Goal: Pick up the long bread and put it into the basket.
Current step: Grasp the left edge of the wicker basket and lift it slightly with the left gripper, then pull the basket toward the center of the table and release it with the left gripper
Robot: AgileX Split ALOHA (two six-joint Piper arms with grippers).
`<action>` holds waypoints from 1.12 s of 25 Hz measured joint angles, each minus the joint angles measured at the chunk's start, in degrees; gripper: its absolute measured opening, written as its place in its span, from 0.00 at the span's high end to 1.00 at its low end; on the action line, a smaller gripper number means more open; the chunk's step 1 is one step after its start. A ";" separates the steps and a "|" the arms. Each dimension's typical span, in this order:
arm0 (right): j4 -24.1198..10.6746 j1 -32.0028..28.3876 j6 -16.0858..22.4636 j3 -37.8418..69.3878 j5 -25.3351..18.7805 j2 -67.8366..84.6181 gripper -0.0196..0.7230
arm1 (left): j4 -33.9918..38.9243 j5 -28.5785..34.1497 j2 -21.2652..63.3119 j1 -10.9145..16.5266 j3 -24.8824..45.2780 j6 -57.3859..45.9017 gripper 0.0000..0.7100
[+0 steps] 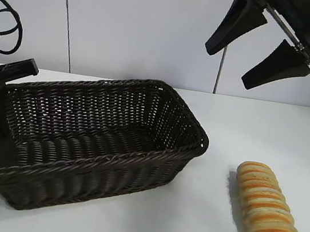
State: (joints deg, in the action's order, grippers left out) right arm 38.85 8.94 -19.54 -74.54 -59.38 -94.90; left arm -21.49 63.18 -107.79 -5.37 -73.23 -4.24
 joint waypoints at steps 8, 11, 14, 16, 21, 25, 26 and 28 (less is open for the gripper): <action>0.00 0.00 0.00 0.00 0.00 0.00 0.25 | 2.01 5.89 0.79 0.06 -18.20 2.16 0.86; -0.03 0.00 -0.05 0.00 0.00 0.00 0.25 | 1.25 6.55 0.19 0.06 -18.60 4.63 0.86; -0.34 0.00 -0.05 0.00 0.00 0.00 0.25 | 0.48 7.05 -1.83 0.06 -18.60 7.47 0.86; -0.68 0.00 -0.05 0.00 0.00 0.00 0.25 | -0.40 7.00 -3.06 0.06 -18.60 9.41 0.86; -0.87 0.00 -0.05 0.00 0.00 0.00 0.25 | -1.09 6.89 -5.93 0.06 -18.60 12.01 0.86; -0.87 0.00 -0.05 0.00 0.00 0.00 0.25 | -0.73 6.62 -8.38 0.06 -18.60 12.56 0.86; -0.87 0.00 -0.05 0.00 0.00 0.00 0.25 | -0.24 6.48 -8.97 0.06 -18.64 12.56 0.86; -0.91 0.00 -0.05 0.00 0.00 0.00 0.25 | 0.37 6.34 -9.87 0.06 -18.71 12.56 0.86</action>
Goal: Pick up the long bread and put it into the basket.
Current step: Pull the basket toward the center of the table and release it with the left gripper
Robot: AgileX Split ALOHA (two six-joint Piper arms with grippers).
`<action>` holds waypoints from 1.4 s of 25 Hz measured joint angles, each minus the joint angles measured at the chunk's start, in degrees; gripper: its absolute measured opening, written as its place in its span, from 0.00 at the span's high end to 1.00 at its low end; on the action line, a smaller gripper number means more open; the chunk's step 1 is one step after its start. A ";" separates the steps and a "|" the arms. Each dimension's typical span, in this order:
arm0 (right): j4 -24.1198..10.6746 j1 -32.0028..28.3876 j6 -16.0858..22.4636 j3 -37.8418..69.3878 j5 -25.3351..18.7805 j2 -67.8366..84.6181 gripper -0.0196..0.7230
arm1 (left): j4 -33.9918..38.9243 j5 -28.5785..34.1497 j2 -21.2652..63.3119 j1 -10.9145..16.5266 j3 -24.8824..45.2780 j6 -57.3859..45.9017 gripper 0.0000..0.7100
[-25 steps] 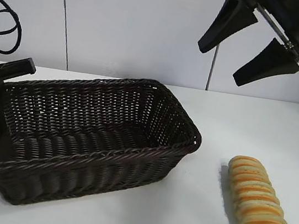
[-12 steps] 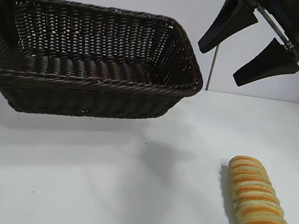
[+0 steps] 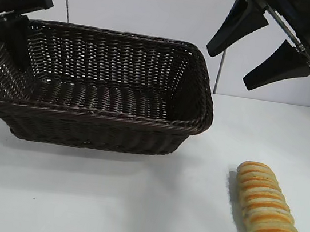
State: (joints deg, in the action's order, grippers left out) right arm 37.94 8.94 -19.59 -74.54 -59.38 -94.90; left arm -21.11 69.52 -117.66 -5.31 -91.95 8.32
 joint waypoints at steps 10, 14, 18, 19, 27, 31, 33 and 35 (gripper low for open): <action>0.00 0.00 0.00 0.00 0.00 0.00 0.25 | 0.52 -0.53 -3.59 0.00 -0.17 -0.20 0.86; 0.00 0.00 0.00 0.00 0.05 0.00 0.25 | 0.38 -0.53 -5.64 0.00 -0.17 -1.01 0.86; 0.00 0.00 0.00 0.00 0.05 0.00 0.25 | 0.16 -0.53 -6.23 0.00 -0.17 -1.56 0.86; 0.00 0.00 0.00 0.00 0.05 0.00 0.25 | 0.28 -0.53 -6.23 0.00 -0.17 -1.80 0.86; 0.00 0.00 0.00 0.00 0.05 0.00 0.25 | 5.77 -0.48 -6.10 -0.06 -0.35 -5.08 0.18; 0.00 0.00 0.00 0.00 0.05 0.00 0.25 | 6.40 -0.41 -3.80 0.00 -1.02 -5.58 0.05; 0.00 0.00 0.00 0.00 0.11 0.00 0.25 | 6.40 -0.41 -1.46 0.00 -1.21 -5.97 0.03; 0.00 0.00 0.00 0.00 0.21 0.00 0.25 | 6.40 -0.33 1.81 0.00 -1.21 -6.42 0.03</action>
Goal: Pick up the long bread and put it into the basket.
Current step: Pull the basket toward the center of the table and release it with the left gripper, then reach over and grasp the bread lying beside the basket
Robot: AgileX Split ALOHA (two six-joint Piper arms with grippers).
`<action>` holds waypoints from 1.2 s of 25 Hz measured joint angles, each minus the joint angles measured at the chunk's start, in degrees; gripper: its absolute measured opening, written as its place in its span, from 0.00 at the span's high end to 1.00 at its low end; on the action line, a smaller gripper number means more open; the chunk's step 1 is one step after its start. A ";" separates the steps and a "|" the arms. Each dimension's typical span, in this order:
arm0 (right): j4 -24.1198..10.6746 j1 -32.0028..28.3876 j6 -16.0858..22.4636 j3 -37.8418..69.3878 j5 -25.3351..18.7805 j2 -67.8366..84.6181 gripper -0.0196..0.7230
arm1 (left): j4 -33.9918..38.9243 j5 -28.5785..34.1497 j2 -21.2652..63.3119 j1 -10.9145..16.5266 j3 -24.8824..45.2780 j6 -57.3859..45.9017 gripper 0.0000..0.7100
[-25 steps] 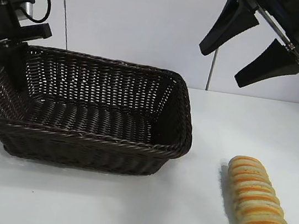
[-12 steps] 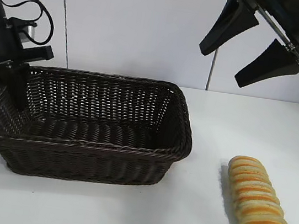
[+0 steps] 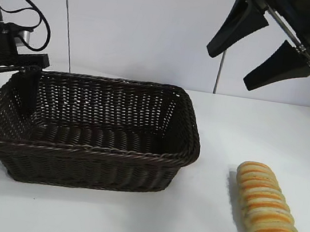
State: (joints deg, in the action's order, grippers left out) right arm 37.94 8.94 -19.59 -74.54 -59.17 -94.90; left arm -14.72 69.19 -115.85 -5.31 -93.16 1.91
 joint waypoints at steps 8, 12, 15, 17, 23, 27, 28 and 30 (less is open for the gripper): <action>0.00 0.00 0.00 0.00 0.10 0.00 0.25 | 1.85 1.13 16.02 3.91 0.00 -1.48 0.02; -0.54 0.00 0.00 0.00 0.21 0.00 0.25 | 7.28 1.56 22.71 10.37 0.00 -3.84 0.02; -1.37 0.00 0.00 0.00 0.28 0.00 0.25 | 11.50 1.56 25.30 18.30 0.07 -5.61 0.02; -1.67 0.00 0.00 0.00 0.30 0.00 0.25 | 10.53 1.65 26.81 23.18 0.92 -5.85 0.02; -4.09 0.00 0.00 0.00 0.41 0.00 0.25 | 6.66 2.50 32.80 25.41 1.68 -4.69 0.02; -5.54 0.00 0.00 0.00 0.43 0.00 0.25 | 6.65 2.62 42.31 25.41 1.68 -4.58 0.02; -5.69 0.00 0.00 0.00 0.50 0.00 0.25 | 6.65 2.62 45.69 25.41 1.68 -4.51 0.02; -5.83 0.00 0.00 0.00 0.56 0.00 0.25 | 6.65 2.95 52.37 25.41 1.68 -3.51 0.02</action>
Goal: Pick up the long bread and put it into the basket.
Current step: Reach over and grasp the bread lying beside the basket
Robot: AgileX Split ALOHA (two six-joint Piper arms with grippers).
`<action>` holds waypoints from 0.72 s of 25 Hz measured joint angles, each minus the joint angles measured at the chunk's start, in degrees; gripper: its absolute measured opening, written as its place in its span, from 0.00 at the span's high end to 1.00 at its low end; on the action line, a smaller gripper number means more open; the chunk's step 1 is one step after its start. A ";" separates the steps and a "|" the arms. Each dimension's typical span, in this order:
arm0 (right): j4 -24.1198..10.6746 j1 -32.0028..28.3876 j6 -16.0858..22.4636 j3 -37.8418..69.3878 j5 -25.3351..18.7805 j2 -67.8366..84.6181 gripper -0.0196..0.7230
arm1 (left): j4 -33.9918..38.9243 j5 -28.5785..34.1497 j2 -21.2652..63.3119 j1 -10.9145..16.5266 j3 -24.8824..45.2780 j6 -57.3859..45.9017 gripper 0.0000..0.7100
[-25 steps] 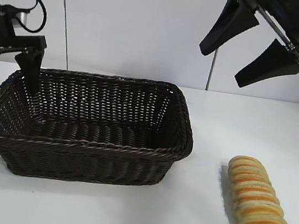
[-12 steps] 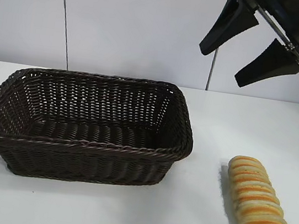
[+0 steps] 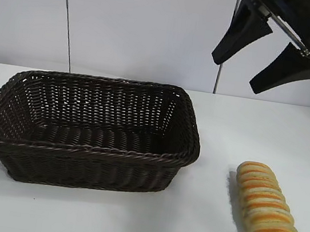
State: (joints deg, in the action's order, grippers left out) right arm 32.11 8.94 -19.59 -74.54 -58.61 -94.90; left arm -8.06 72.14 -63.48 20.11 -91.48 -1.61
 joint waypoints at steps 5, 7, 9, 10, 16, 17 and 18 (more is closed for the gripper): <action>0.00 0.00 0.00 0.00 0.13 0.00 0.25 | 0.00 0.14 19.81 -0.15 3.43 3.46 0.02; 0.00 0.00 0.00 0.00 0.13 0.00 0.25 | -0.42 0.26 29.55 -1.24 9.04 3.73 0.02; 0.00 0.00 0.06 0.00 0.13 0.00 0.25 | -0.60 0.61 38.58 -2.59 16.40 3.73 0.02; 0.00 0.00 0.23 0.00 0.13 0.00 0.25 | -0.04 0.90 43.44 -2.96 21.01 3.73 0.02; 0.06 0.00 0.36 0.00 0.08 0.00 0.25 | 2.52 1.92 64.41 -3.31 46.04 3.88 0.02; 0.06 0.00 0.36 0.00 0.08 0.00 0.25 | 2.31 1.92 64.58 -3.31 48.77 4.03 0.02; 0.10 0.00 0.41 0.00 0.08 0.00 0.25 | 1.92 1.84 64.43 -3.31 51.51 4.51 0.02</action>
State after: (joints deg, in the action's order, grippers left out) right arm 32.21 8.94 -19.18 -74.54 -58.53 -94.90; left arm -6.15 73.98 0.95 16.79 -39.96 2.90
